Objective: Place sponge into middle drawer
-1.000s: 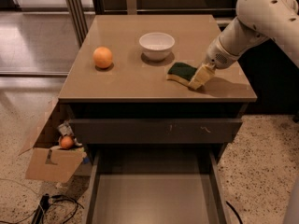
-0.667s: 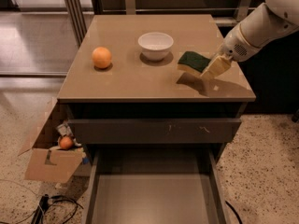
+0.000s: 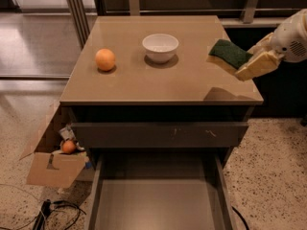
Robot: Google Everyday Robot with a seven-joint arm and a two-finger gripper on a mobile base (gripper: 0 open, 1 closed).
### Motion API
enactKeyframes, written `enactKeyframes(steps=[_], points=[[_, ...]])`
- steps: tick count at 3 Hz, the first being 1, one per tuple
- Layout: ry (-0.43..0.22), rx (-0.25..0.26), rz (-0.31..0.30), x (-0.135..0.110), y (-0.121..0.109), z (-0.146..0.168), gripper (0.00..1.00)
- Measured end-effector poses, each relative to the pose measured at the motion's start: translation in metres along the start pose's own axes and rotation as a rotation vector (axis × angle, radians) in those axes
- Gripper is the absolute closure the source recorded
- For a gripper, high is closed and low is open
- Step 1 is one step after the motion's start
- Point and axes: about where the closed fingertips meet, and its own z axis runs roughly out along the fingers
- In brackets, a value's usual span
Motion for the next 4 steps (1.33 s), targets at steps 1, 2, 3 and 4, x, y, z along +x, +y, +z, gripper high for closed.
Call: enactKeyframes(steps=[1,2,3,4], points=[[0.009,0.007,0.018,0.028,0.038,-0.014,1.00],[0.029,-0.014,0.031,0.040,0.048,-0.006,1.00],[0.025,-0.011,0.028,0.037,0.046,-0.007,1.00],[0.026,-0.039,0.000,0.033,0.067,0.005,1.00]])
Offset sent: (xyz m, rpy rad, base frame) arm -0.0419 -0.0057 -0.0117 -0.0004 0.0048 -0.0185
